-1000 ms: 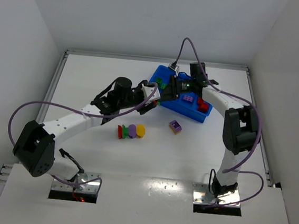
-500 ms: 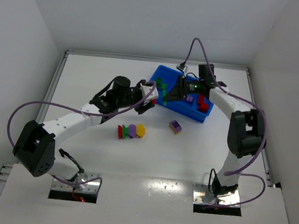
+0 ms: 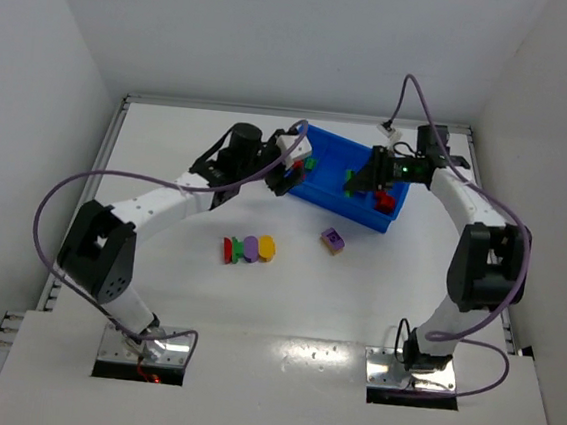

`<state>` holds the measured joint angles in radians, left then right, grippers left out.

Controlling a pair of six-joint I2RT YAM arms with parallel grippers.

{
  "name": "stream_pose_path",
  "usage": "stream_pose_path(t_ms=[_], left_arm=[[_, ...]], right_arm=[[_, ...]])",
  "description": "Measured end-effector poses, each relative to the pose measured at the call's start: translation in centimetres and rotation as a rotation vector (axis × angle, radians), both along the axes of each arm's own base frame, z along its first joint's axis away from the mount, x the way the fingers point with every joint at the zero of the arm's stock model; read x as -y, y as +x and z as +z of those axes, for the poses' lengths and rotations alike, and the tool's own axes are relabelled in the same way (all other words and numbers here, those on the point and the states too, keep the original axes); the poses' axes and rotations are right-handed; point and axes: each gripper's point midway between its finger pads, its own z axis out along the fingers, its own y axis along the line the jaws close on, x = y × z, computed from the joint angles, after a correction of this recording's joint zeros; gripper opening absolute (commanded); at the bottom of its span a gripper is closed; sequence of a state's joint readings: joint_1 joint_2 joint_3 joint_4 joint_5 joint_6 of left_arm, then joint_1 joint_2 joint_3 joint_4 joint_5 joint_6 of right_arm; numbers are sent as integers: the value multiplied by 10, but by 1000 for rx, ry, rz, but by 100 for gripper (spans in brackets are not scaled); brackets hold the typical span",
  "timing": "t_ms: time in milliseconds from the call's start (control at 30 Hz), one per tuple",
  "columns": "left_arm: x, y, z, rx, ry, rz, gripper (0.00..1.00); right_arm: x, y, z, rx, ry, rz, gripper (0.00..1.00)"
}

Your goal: Sort the legos into containers by color

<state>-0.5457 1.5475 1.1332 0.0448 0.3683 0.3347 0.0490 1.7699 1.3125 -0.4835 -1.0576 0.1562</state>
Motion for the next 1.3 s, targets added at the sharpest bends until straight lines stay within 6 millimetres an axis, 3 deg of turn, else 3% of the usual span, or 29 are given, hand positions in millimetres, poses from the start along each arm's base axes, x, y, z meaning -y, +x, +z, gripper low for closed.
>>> stream_pose_path(t_ms=[167, 333, 467, 633, 833, 933, 1167, 1300], left_arm=[[24, 30, 9, -37, -88, 30, 20], [20, 37, 10, -76, -133, 70, 20], [-1, 41, 14, -72, -147, 140, 20], [-49, 45, 36, -32, -175, 274, 20], [-98, 44, 70, 38, -210, 403, 20], [-111, 41, 73, 45, -212, 434, 20], [-115, 37, 58, 15, -192, 448, 20], [-114, 36, 56, 8, -191, 442, 20]], right_arm=[[40, 5, 5, 87, -136, -134, 0], [42, 28, 6, 129, -203, -175, 0], [19, 74, -1, 136, -209, -174, 0], [-33, 140, -18, 164, -206, -180, 0], [-84, 159, -67, 115, -259, -191, 0], [-94, 164, -87, 104, -299, -207, 14], [-89, 174, -101, 125, -378, -258, 68], [-88, 178, -99, 159, -402, -263, 76]])
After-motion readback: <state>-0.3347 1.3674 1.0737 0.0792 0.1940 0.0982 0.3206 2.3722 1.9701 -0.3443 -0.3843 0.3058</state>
